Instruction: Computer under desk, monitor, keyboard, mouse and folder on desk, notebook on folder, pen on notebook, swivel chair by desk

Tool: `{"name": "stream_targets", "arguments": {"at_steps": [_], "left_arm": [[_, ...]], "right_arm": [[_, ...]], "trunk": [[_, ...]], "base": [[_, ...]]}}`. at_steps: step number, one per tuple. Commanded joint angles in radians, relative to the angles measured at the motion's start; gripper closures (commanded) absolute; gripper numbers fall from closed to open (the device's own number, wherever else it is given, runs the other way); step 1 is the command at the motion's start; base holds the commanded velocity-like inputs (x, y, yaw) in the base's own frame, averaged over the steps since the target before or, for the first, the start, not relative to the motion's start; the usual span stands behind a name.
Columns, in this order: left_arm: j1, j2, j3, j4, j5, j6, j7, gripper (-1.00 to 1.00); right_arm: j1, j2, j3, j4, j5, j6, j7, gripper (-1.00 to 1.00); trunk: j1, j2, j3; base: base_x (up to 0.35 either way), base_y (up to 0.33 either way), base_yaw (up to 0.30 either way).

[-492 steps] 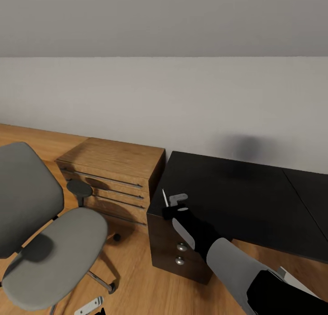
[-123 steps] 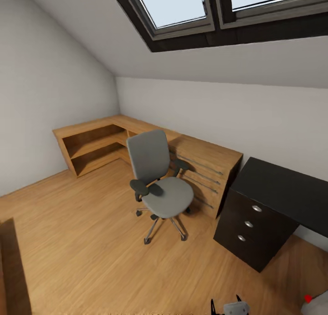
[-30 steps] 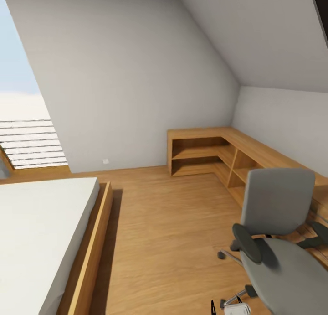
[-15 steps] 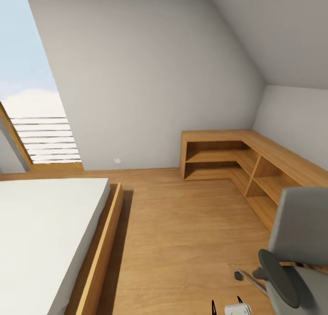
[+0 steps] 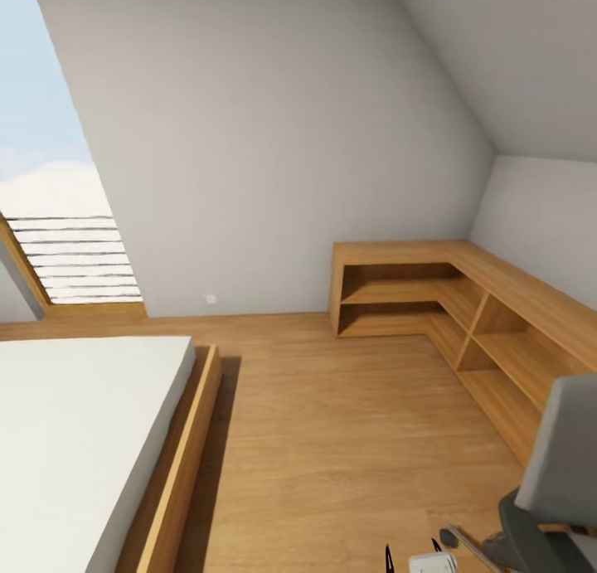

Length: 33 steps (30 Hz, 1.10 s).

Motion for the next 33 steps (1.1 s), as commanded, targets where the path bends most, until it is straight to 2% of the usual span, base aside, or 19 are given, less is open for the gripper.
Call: {"name": "stream_targets", "arguments": {"at_steps": [1,33], "left_arm": [[0.000,0.001,-0.008,-0.002,0.006,-0.002,0.007,-1.00],[0.000,0.000,-0.008,-0.001,0.006,-0.002,0.007,-1.00]], "right_arm": [[-0.001,0.001,0.009,0.002,-0.004,-0.002,-0.004,-1.00],[-0.001,0.001,0.009,0.002,-0.004,0.005,0.000,-1.00]], "trunk": [[0.001,-0.001,-0.001],[0.001,-0.001,-0.001]], "base": [[0.321,0.000,0.000],[0.321,0.000,0.000]]}}
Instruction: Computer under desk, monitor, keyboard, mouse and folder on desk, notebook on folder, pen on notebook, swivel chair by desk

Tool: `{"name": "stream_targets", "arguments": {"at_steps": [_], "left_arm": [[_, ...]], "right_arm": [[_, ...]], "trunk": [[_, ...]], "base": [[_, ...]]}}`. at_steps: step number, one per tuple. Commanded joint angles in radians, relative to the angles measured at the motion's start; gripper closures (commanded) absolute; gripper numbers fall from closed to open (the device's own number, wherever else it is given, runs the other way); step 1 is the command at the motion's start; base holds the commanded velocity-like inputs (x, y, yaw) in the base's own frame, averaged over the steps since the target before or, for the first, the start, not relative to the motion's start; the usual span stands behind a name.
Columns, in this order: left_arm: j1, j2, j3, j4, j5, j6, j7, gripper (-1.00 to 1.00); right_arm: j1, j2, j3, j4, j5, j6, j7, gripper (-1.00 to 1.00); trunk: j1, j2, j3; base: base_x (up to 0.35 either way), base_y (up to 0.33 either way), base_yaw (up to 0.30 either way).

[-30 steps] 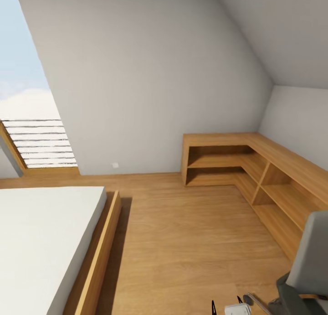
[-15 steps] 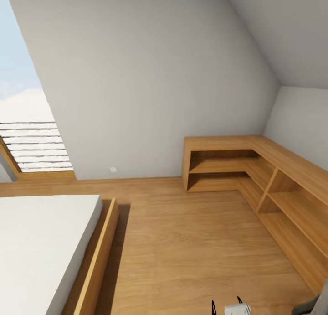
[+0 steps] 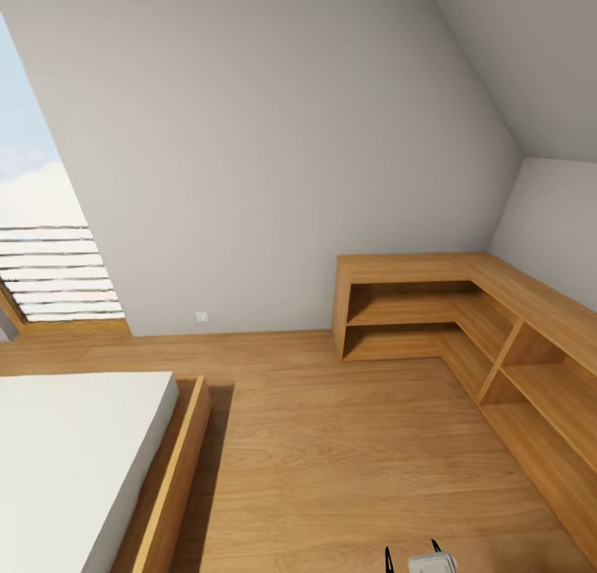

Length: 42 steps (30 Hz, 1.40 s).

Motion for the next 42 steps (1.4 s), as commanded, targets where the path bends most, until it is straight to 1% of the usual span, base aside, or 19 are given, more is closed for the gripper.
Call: {"name": "stream_targets", "arguments": {"at_steps": [1,9,14,42], "left_arm": [[0.000,0.001,-0.008,-0.002,0.006,-0.002,0.007,-1.00],[0.000,0.001,-0.008,0.000,0.006,-0.002,0.007,-1.00],[0.000,0.002,-0.010,0.011,0.006,-0.002,0.007,-1.00],[0.000,0.002,-0.011,0.018,0.006,-0.002,0.008,-1.00]], "right_arm": [[-0.001,0.001,0.009,0.002,-0.004,-0.002,-0.005,-1.00],[-0.001,0.001,0.009,0.002,-0.004,-0.002,-0.004,-1.00],[-0.001,0.001,0.009,0.002,-0.004,-0.002,-0.004,-1.00],[-0.001,0.001,0.009,0.002,-0.004,-0.003,-0.004,-1.00]], "trunk": [[0.001,-0.001,-0.001],[0.001,-0.001,-0.001],[0.001,-0.001,-0.001],[0.001,-0.001,-0.001]], "base": [[0.321,0.000,0.000],[0.321,0.000,-0.006],[0.321,0.000,-0.132],[0.321,0.000,-0.256]]}}
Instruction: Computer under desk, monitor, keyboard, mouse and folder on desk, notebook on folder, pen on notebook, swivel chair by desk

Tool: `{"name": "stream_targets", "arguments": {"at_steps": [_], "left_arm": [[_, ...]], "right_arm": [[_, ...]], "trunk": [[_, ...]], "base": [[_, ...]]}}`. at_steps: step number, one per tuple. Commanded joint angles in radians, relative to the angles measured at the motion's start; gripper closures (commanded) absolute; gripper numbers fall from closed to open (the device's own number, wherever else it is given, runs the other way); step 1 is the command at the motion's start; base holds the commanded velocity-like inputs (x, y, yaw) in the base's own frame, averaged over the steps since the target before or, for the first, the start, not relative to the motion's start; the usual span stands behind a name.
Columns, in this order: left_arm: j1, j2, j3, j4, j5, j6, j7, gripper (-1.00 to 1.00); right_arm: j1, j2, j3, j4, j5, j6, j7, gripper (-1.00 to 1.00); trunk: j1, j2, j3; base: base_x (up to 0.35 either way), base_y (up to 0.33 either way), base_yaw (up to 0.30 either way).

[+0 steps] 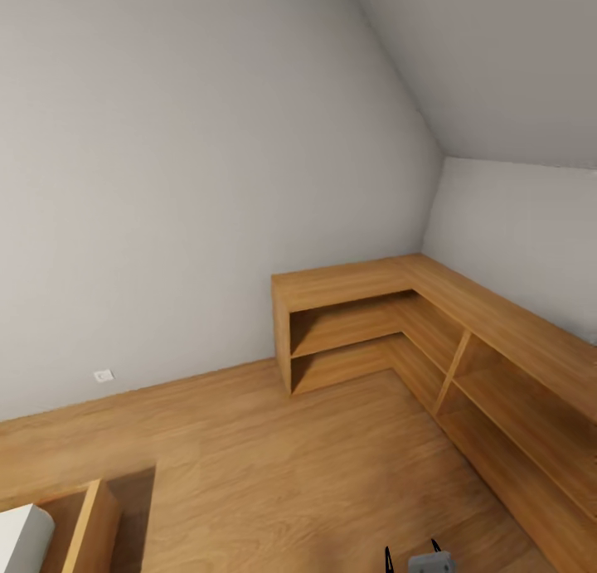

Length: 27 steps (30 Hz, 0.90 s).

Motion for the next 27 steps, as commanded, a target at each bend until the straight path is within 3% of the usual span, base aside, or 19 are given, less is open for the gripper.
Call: {"name": "stream_targets", "arguments": {"at_steps": [1,17,27], "left_arm": [[0.000,0.000,-0.008,-0.002,0.007,-0.002,0.007,-1.00],[0.000,0.001,-0.008,-0.002,0.007,-0.002,0.007,-1.00],[0.000,0.001,-0.007,-0.002,0.007,-0.002,0.008,-1.00]], "right_arm": [[-0.001,0.001,0.009,0.002,-0.004,-0.002,-0.005,-1.00],[-0.001,0.000,0.009,0.002,-0.004,-0.002,-0.005,-1.00],[-0.001,-0.001,0.009,0.002,-0.004,-0.002,-0.005,-1.00]], "trunk": [[0.001,-0.001,-0.001],[0.001,-0.001,0.006],[0.001,-0.001,0.012]], "base": [[0.321,0.000,-0.264],[0.322,0.005,-0.264],[0.320,0.153,-0.264]]}}
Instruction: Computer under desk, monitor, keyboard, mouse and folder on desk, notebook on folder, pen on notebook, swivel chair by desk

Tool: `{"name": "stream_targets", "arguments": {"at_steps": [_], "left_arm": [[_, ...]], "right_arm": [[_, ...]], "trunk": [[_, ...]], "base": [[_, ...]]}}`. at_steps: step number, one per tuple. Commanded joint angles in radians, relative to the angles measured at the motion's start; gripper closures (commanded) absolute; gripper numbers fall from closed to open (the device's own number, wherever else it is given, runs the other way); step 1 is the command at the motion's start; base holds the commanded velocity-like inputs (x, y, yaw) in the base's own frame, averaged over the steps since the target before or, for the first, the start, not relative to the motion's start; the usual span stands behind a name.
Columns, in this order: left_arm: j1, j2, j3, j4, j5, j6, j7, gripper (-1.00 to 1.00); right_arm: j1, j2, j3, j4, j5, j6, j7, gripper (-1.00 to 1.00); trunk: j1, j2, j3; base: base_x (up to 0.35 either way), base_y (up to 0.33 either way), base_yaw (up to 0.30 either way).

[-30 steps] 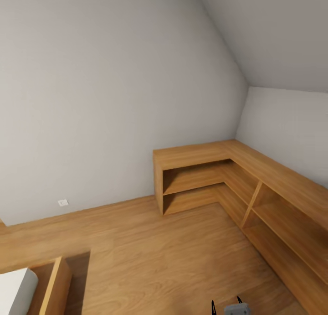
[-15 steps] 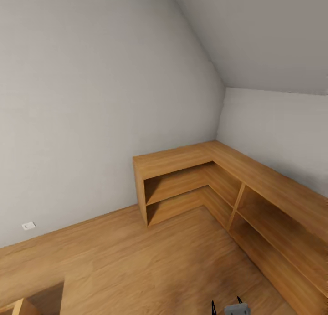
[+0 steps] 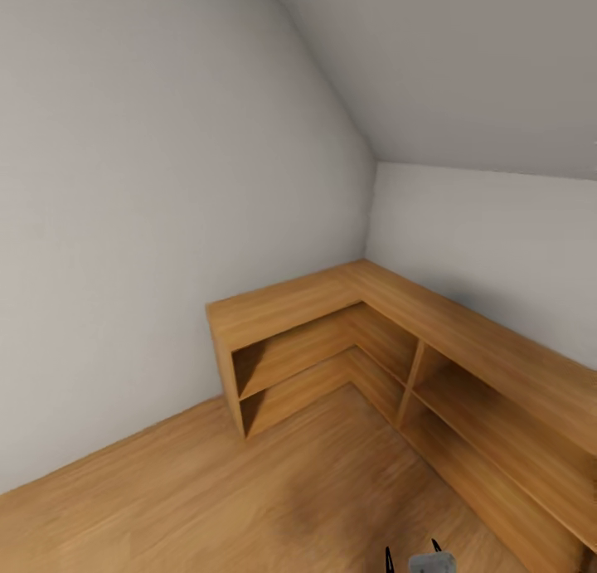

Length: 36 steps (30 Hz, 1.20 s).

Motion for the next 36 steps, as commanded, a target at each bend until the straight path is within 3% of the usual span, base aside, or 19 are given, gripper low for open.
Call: {"name": "stream_targets", "arguments": {"at_steps": [1,15,36], "left_arm": [[0.000,0.001,-0.008,-0.002,0.007,-0.002,0.007,-1.00],[0.000,0.000,-0.008,-0.002,0.007,-0.002,0.007,-1.00],[0.000,0.001,-0.008,-0.002,0.007,-0.002,0.007,-1.00]], "right_arm": [[-0.001,0.001,0.009,0.002,-0.004,-0.002,-0.005,-1.00],[-0.001,0.001,0.009,0.002,-0.004,-0.002,-0.005,-1.00],[-0.001,0.001,0.009,0.002,-0.004,-0.002,-0.005,-1.00]], "trunk": [[0.001,-0.001,0.000],[0.001,-0.001,0.008],[0.001,-0.001,0.022]], "base": [[0.316,0.190,-0.264],[0.316,0.161,-0.264],[0.320,0.044,-0.267]]}}
